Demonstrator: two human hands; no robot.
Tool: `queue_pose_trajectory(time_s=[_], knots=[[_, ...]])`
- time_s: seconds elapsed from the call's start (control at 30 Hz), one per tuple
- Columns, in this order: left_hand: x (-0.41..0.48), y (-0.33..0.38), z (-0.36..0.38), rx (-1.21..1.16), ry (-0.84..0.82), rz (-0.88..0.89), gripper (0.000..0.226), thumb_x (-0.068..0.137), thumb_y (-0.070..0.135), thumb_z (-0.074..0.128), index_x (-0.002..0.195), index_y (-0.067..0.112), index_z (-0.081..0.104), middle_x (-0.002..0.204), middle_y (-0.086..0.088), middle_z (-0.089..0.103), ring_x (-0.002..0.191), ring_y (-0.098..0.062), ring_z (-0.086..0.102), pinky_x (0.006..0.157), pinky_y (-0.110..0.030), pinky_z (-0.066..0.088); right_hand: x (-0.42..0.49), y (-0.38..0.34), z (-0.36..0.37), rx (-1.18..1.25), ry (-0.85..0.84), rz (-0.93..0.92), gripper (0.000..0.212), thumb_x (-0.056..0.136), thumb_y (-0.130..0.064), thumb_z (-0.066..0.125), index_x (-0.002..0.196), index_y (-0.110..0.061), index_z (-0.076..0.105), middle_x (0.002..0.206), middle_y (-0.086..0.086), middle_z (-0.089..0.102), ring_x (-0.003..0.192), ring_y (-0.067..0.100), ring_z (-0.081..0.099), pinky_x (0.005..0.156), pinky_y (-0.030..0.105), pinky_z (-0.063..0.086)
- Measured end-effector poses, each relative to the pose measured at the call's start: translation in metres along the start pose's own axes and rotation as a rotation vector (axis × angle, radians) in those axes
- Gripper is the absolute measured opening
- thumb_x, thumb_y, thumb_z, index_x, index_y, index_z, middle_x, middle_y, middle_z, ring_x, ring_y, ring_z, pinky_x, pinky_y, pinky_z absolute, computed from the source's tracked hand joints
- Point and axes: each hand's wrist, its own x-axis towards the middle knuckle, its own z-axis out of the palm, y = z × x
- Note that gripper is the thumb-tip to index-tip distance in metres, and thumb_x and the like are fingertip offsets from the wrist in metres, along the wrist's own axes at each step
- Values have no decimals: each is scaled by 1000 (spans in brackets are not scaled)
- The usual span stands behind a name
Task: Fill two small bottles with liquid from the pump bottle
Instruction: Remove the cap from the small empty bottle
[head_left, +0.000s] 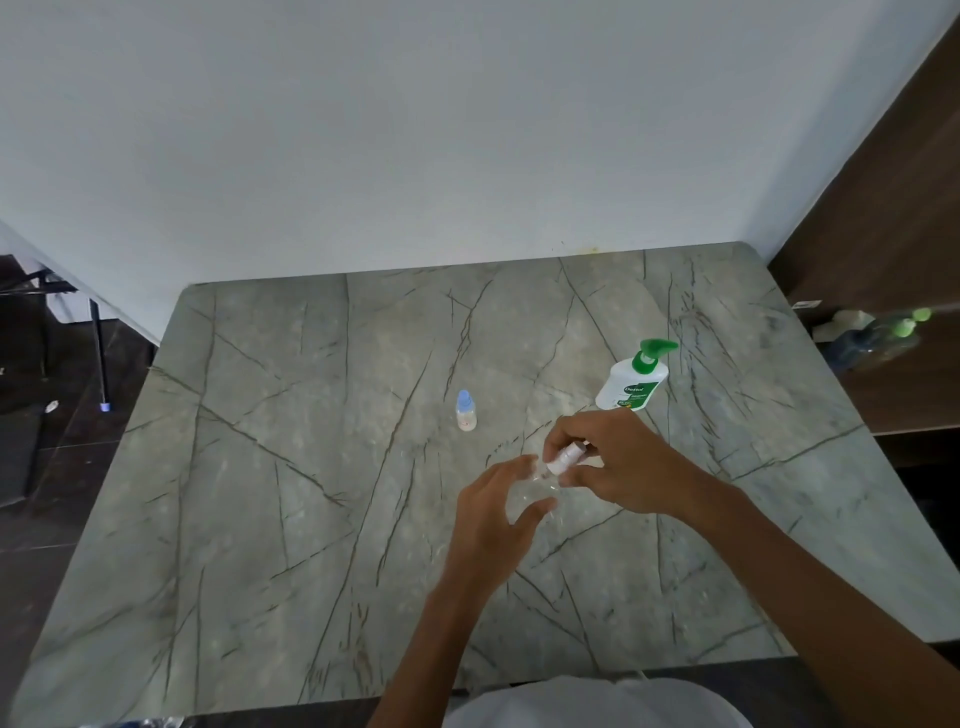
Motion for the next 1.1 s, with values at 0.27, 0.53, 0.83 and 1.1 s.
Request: queue_pose_trajectory(time_s=[0.27,0.53,0.83,1.1], knots=[[-1,3,3,4,6,-3,45,81,39,73,122,23,61,114,15,64,102,8,57,88,-3,39,-2,2,-4,-177,69,71,47,77,-64,62,90,-19,68,69,-11,61,60,2,55,56,15,40],[-2,3,5,10,12,-25,49,79,39,74,123,23,60,117,14,64,103,4,57,91,-11,44,-7,11,-3,109,-12,66,54,70,-29,86,118,-27,62,110,-14,64,98,5,64,83,17,55],[-3,4,6,18,13,-8,47,79,34,77,121,21,61,114,13,65,100,4,58,86,-3,40,-8,14,-3,0,19,-12,24,77,-22,81,95,-26,67,85,-11,68,78,8,64,68,27,55],[-3,4,7,22,1,-12,44,80,37,74,121,23,61,113,15,65,102,5,57,87,-6,41,-9,9,-2,-111,102,77,49,73,-65,62,92,-21,70,71,-8,64,64,5,59,58,17,46]])
